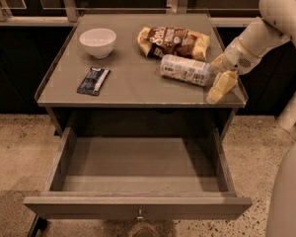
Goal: Place blue plastic bottle into top drawer
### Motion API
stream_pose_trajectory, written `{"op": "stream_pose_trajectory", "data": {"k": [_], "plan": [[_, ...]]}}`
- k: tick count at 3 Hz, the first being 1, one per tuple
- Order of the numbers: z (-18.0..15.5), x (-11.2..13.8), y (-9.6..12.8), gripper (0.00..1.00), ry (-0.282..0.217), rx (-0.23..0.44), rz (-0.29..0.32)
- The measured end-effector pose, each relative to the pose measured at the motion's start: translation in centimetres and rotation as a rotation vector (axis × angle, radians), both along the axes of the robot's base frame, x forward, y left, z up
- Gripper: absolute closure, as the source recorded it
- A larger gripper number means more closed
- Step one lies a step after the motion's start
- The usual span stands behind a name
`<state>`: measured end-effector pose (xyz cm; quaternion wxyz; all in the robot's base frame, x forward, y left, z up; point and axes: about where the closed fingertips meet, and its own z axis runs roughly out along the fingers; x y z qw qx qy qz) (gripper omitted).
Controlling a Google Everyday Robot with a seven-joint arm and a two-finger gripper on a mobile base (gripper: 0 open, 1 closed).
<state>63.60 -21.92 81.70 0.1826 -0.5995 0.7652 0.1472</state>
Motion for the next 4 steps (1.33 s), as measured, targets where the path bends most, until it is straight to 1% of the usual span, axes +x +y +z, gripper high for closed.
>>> {"op": "stream_pose_trajectory", "data": {"k": [1,2,4], "plan": [[0.0,0.0,0.0,0.84,0.000,0.000,0.000],[0.0,0.0,0.0,1.00,0.000,0.000,0.000],[1.6,-0.1,0.1,1.00,0.000,0.000,0.000]]}}
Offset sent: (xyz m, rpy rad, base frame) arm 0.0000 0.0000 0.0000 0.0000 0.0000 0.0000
